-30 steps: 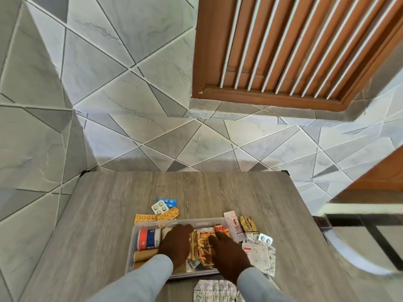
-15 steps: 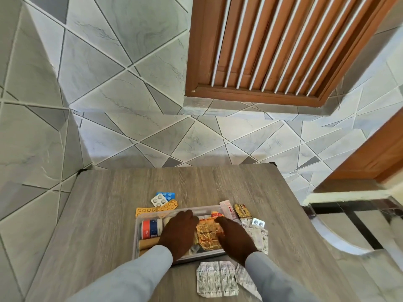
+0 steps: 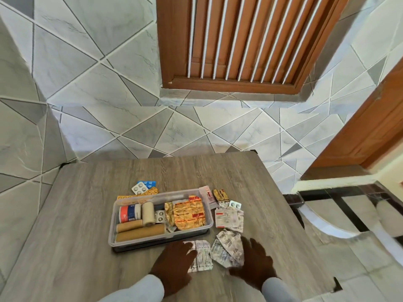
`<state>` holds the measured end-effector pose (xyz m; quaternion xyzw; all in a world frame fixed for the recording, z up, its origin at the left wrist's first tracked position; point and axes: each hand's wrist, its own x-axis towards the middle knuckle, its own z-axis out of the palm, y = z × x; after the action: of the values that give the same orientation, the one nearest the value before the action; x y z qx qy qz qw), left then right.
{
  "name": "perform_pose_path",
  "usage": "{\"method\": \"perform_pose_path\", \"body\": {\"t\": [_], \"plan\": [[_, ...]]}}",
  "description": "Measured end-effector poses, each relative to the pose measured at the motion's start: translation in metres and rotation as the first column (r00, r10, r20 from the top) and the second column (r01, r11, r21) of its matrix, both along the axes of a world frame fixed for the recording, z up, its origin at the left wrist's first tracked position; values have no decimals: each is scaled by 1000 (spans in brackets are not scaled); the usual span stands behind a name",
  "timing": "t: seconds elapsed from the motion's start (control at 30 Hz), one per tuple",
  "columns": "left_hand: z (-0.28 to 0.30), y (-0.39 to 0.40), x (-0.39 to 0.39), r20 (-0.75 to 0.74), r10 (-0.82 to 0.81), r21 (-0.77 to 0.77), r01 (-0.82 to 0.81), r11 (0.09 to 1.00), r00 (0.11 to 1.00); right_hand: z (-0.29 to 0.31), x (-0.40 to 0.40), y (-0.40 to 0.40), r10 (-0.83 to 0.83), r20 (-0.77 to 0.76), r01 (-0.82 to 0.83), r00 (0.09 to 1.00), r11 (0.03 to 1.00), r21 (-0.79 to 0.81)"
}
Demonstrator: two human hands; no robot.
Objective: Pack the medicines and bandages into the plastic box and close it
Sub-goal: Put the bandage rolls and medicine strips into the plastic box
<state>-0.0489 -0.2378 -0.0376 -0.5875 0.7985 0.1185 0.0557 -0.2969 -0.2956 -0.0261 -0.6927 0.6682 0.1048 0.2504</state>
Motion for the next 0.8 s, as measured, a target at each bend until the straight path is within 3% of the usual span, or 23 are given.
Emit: {"method": "perform_pose_path", "body": {"t": [0.07, 0.13, 0.37, 0.43, 0.5, 0.63, 0.73, 0.8], "plan": [[-4, 2, -6, 77, 101, 12, -102, 995, 992, -5, -6, 3, 128, -70, -124, 989, 990, 60], [-9, 7, -16, 149, 180, 158, -203, 966, 972, -8, -11, 7, 220, -101, -211, 970, 973, 93], [-4, 26, -51, 166, 238, 3, -242, 970, 957, -43, -30, 11, 413, -129, -432, 901, 881, -194], [3, 33, -58, 160, 222, -69, -213, 975, 962, -27, -33, 15, 454, -128, -472, 882, 843, -258], [16, 33, -57, 120, 224, -143, -206, 968, 967, -6, -32, 14, 413, -55, -412, 909, 873, -262], [50, 28, -47, -71, 389, -255, -394, 883, 919, 21, -21, 4, 324, 205, -244, 924, 909, -337], [60, 23, -30, -398, 541, -163, -638, 753, 741, 40, -6, -7, 280, 328, -131, 902, 903, -410], [63, 18, -10, -499, 599, -80, -721, 688, 627, 48, 10, -14, 327, 352, -155, 877, 886, -437]]}}
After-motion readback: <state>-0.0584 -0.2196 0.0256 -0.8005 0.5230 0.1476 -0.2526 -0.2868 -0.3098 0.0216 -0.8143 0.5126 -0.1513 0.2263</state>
